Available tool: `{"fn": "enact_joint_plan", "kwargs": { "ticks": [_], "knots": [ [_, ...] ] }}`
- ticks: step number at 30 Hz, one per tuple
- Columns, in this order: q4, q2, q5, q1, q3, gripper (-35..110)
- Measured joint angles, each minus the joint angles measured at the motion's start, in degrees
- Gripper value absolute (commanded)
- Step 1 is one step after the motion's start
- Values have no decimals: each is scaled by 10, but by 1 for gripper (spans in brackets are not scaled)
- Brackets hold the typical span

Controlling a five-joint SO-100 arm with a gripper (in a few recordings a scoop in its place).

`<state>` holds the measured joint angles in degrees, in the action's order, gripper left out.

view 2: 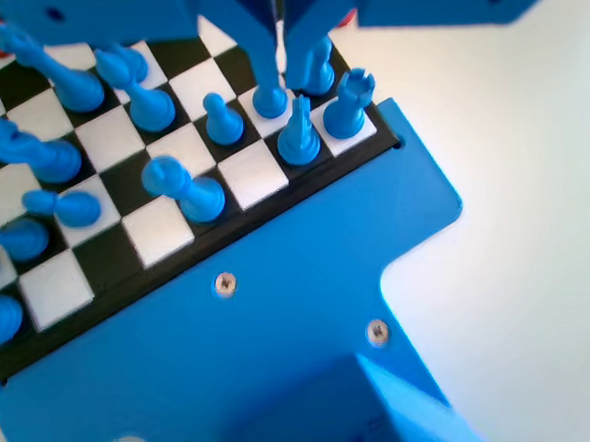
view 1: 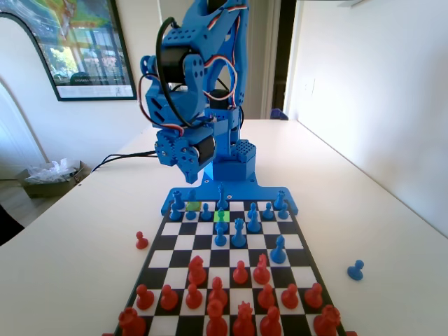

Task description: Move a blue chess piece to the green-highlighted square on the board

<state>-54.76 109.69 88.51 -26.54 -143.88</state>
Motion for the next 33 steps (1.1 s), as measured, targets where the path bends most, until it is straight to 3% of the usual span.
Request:
{"fn": "enact_joint_plan", "kwargs": {
  "ticks": [33],
  "knots": [
    [65,-40,11,5,-17,7]
  ]
}}
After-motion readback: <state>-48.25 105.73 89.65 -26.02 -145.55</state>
